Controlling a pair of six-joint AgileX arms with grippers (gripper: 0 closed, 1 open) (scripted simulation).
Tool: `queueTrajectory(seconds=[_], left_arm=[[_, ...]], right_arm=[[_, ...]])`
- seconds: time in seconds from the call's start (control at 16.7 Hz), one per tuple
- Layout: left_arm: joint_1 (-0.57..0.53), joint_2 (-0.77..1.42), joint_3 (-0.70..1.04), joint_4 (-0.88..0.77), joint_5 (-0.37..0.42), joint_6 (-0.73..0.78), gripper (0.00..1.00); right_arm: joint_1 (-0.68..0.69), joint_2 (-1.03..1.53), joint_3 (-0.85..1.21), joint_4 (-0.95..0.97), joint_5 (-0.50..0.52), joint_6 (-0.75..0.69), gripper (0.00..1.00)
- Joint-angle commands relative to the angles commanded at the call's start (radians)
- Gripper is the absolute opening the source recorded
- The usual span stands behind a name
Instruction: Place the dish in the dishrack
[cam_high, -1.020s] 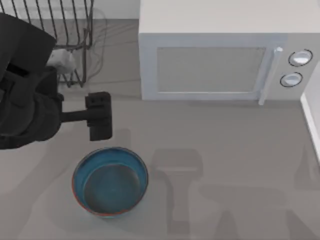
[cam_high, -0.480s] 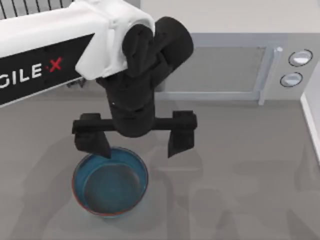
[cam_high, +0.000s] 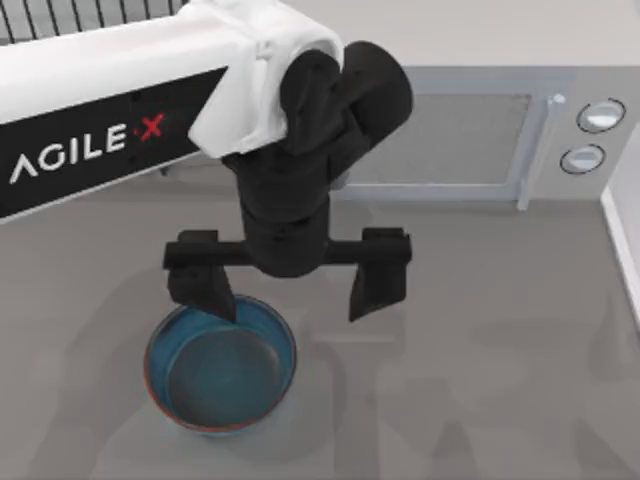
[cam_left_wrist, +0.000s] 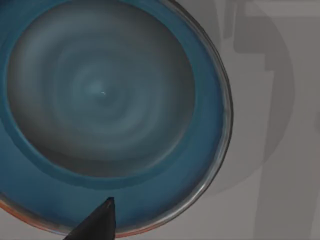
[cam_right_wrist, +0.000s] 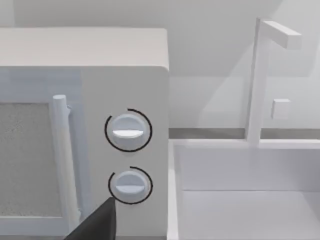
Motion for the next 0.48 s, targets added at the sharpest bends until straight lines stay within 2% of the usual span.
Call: queueTrajectory(seconds=[0.18, 0.48], left_arm=[[-0.001, 0.012, -0.033, 0.039, 0.000, 0.002, 1.00], [-0.001, 0.074, -0.181, 0.260, 0.000, 0.003, 1.00]], right_arm=[[0.000, 0.000, 0.000, 0.000, 0.000, 0.000, 1.00], [0.000, 0.000, 0.000, 0.000, 0.000, 0.000, 1.00]])
